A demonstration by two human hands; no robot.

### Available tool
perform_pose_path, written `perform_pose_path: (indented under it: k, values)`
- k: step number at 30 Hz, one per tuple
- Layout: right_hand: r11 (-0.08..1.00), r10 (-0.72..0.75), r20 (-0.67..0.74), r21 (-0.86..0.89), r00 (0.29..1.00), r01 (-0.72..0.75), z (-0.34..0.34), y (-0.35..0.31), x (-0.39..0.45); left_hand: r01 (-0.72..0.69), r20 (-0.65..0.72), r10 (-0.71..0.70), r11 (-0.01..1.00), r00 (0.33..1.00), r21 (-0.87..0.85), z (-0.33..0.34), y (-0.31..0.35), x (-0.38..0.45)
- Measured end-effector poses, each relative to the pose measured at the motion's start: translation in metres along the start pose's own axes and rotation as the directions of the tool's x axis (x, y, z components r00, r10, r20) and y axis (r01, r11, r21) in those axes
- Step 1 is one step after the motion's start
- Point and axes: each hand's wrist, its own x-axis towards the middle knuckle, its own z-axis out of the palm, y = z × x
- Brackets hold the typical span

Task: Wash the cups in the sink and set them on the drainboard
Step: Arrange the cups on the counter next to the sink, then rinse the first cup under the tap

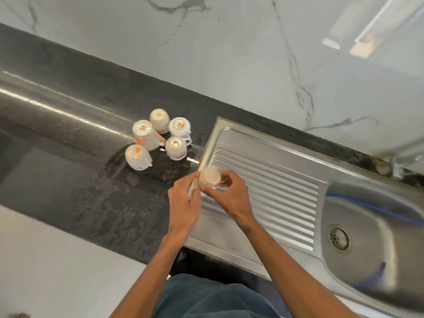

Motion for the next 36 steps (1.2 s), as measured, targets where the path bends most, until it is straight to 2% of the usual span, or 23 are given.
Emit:
perform_pose_path:
  k: [3,5,6,8,10,13,17,20,25,29,33,36]
  values:
    - [0.999,0.043,-0.061,0.014,0.997,-0.043,-0.036,0.013,-0.019,0.082,0.126,-0.066,0.989,0.990,-0.121,0.020,0.015,-0.007]
    - [0.996,0.077,-0.100,0.041,0.992,-0.073,-0.061,0.023,-0.032,0.186,0.234,-0.136,0.960,0.963,-0.208,0.033,0.021,-0.013]
    - [0.994,0.099,-0.141,0.057,0.985,-0.092,-0.080,0.030,-0.042,0.276,0.318,-0.190,0.928,0.929,-0.251,0.047,0.026,-0.015]
    - [0.988,0.143,-0.216,0.083,0.966,-0.127,-0.114,0.044,-0.059,0.487,0.484,-0.320,0.830,0.815,-0.271,0.074,0.039,-0.024]
    - [0.983,0.176,-0.278,0.108,0.944,-0.151,-0.139,0.057,-0.072,0.592,0.566,-0.392,0.775,0.725,-0.221,0.097,0.049,-0.032]
    - [0.967,0.237,-0.384,0.177,0.892,-0.180,-0.195,0.089,-0.094,0.599,0.669,-0.391,0.794,0.632,-0.101,0.151,0.072,-0.057]
    - [0.941,0.307,-0.496,0.284,0.812,-0.182,-0.269,0.131,-0.112,0.479,0.747,-0.322,0.878,0.581,0.005,0.226,0.099,-0.082]
    - [0.927,0.332,-0.543,0.338,0.771,-0.161,-0.327,0.161,-0.122,0.447,0.751,-0.309,0.894,0.584,0.021,0.290,0.125,-0.105]
    - [0.875,0.402,-0.540,0.464,0.740,-0.137,-0.412,0.200,-0.134,0.435,0.623,-0.296,0.897,0.724,-0.080,0.387,0.167,-0.125]
    - [0.770,0.484,-0.486,0.632,0.728,-0.091,-0.462,0.214,-0.129,0.387,0.571,-0.231,0.907,0.788,-0.167,0.450,0.193,-0.116]
    - [0.728,0.496,-0.448,0.682,0.744,-0.075,-0.503,0.219,-0.119,0.233,0.470,-0.113,0.950,0.875,-0.206,0.502,0.220,-0.092]
    - [0.743,0.477,-0.427,0.663,0.768,-0.093,-0.524,0.219,-0.107,-0.046,0.403,0.081,0.994,0.911,-0.097,0.528,0.241,-0.069]
